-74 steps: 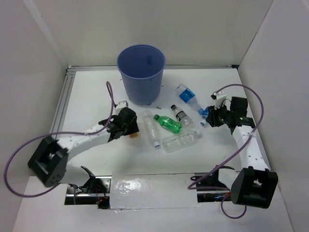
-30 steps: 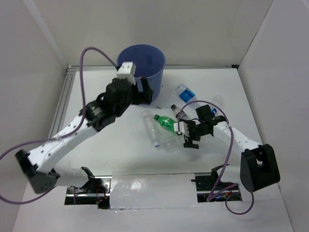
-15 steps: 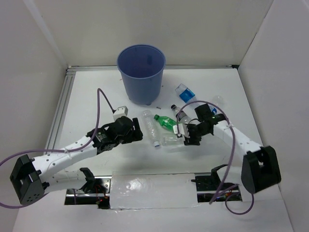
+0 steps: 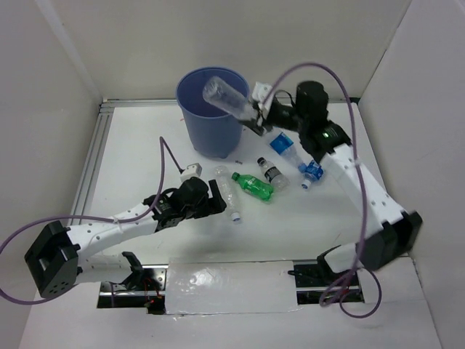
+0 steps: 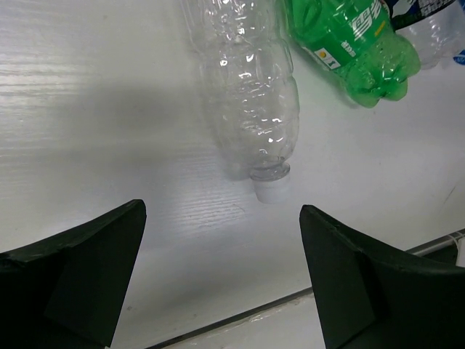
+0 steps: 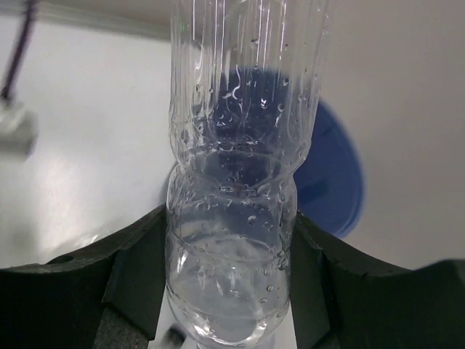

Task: Put the plastic bottles in the bin

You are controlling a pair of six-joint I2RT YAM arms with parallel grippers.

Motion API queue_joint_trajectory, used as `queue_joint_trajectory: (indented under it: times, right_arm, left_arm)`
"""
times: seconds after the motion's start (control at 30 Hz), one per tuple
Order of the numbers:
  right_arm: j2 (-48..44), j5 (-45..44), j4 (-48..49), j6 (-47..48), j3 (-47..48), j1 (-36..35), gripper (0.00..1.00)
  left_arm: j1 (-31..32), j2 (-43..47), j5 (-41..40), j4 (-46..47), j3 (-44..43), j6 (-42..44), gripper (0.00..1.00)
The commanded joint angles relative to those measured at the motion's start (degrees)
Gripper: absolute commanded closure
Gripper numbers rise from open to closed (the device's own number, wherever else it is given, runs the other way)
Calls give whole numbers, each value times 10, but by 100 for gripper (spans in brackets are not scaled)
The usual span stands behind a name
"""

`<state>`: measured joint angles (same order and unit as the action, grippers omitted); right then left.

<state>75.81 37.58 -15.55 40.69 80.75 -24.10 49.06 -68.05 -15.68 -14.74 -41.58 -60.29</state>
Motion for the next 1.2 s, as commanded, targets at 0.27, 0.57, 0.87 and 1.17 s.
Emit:
queue_joint_trajectory:
  times: [0.27,0.57,0.87,1.17]
  right_arm:
    - [403,-64,89,-184,443,-41,15]
    - [357,-108,46,-306,432,40,0]
    - [124,-44,5,-306,108,192,0]
    - [22,33,-35,-333,-88,364,15]
  left_arm:
    - [7,-60,-10,67,-39,8,0]
    - [7,-192,-4,74,-129,25,0]
    - [12,-362,-37,-15,-223,-1,6]
    - [71,-267,-65,-6,-189,67,79]
